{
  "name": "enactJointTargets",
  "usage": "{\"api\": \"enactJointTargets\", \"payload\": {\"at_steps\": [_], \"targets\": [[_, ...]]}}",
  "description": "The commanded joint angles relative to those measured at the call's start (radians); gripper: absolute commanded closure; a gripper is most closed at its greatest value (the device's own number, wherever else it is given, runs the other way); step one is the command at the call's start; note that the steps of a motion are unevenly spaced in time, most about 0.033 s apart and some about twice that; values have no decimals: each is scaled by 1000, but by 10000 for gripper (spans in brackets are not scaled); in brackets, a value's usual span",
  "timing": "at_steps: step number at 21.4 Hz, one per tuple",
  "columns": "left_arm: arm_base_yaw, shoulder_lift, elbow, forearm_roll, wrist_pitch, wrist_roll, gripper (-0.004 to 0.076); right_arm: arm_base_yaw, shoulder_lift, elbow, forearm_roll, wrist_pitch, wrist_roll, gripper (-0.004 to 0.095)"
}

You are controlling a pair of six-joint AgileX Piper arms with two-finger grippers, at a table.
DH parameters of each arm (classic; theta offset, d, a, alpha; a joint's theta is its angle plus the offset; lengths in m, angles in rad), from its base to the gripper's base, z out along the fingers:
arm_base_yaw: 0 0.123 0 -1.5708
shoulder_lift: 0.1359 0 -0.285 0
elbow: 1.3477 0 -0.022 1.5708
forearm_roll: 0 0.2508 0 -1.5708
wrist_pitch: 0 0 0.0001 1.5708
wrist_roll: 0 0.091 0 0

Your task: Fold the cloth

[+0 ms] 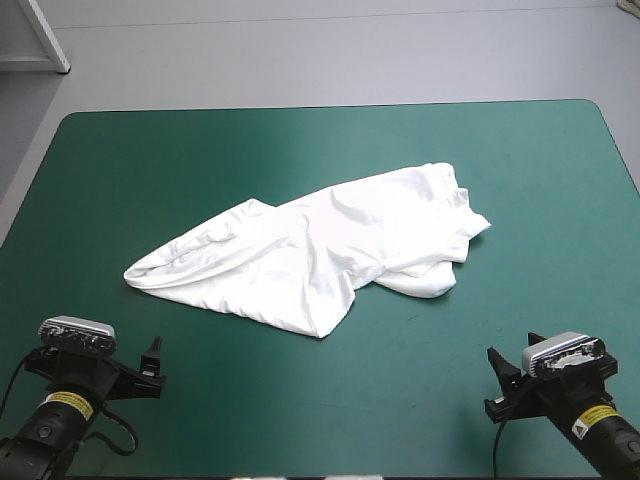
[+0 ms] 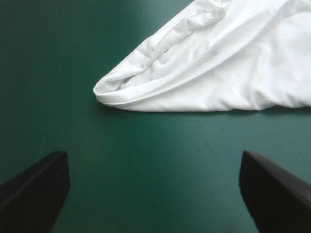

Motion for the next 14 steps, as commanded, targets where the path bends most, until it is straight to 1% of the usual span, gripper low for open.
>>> {"api": "enactJointTargets", "payload": {"at_steps": [1, 11, 12, 14], "targets": [[-1, 10, -37, 8, -63, -10, 42, 0, 13, -25, -20, -72, -8, 332], [-1, 10, -37, -12, -63, -10, 42, 0, 13, -25, -25, -68, -4, 332], [-1, 10, -39, -28, -63, -10, 42, 0, 13, -34, -23, -57, -4, 331], [-1, 47, -90, -94, -13, -58, 42, 0, 33, -97, -23, 2, -4, 332]]}}
